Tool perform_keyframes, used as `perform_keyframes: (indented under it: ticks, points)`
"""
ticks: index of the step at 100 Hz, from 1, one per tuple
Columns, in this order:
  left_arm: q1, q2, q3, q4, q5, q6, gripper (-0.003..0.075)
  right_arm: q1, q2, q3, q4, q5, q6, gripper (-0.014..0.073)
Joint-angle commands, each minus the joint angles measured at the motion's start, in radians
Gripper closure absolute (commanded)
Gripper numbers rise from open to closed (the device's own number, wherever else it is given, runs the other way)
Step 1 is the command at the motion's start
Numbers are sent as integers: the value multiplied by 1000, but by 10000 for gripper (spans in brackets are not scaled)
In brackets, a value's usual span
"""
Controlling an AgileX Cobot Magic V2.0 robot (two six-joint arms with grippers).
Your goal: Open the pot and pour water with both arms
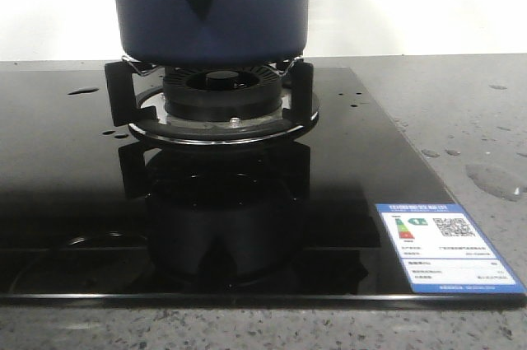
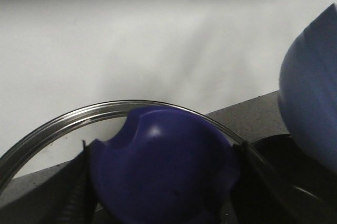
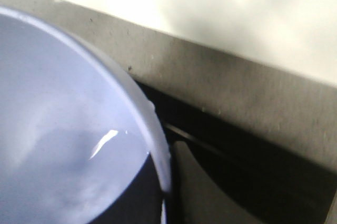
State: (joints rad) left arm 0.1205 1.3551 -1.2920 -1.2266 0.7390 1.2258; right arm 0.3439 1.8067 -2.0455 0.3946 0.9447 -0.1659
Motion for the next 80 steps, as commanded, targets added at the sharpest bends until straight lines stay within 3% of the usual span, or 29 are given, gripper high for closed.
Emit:
perform_keyframes:
  ticks: [1, 36, 57, 80]
  points:
    - [1, -40, -42, -77, -33, 1, 374, 16, -66, 16, 2, -162, -52, 637]
    - [1, -40, -42, -77, -34, 1, 374, 99, -249, 488, -9, -830, -222, 639]
    - [1, -40, -42, -77, -38, 1, 374, 142, -320, 748, -20, -1236, -234, 641]
    - [1, -40, -42, -77, -38, 1, 374, 169, -323, 862, -101, -1433, -234, 641]
